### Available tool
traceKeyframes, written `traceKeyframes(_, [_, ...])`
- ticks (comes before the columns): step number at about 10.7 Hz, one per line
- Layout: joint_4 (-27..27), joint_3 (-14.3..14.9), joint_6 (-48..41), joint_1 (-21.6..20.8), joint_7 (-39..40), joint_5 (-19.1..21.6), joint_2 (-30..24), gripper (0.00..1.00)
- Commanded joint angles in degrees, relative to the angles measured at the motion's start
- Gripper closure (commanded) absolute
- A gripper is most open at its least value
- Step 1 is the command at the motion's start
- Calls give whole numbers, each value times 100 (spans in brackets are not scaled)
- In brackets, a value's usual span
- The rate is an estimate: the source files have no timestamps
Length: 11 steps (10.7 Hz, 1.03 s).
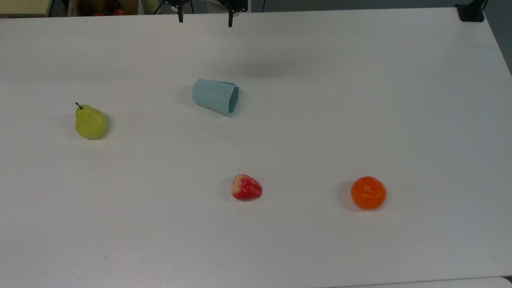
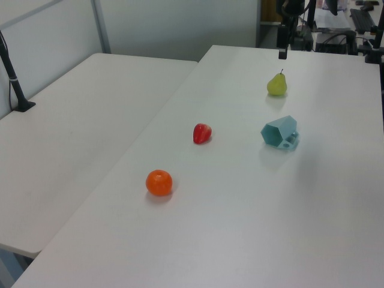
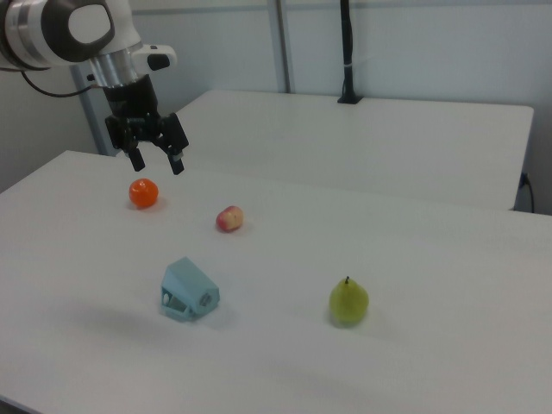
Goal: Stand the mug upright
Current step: 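Move the gripper toward the light-blue mug lying on its side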
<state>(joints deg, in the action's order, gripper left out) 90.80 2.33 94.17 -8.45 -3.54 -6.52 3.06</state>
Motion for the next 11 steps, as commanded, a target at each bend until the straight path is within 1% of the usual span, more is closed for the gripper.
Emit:
traceKeyframes(1, [166, 40, -65, -8, 64, 115, -157, 0])
traceKeyframes(6, [237, 31, -13, -51, 38, 115, -122, 0])
traceKeyframes(8, [237, -22, -39, -95, -15, 107, -51, 0])
traceKeyframes(9, [263, -31, -47, -113, -215, 46, -25, 0])
traceKeyframes(10, [333, -39, -4, -218, -435, 2, 54, 0])
traceKeyframes(11, [325, -31, -4, -358, -655, -190, 211, 0])
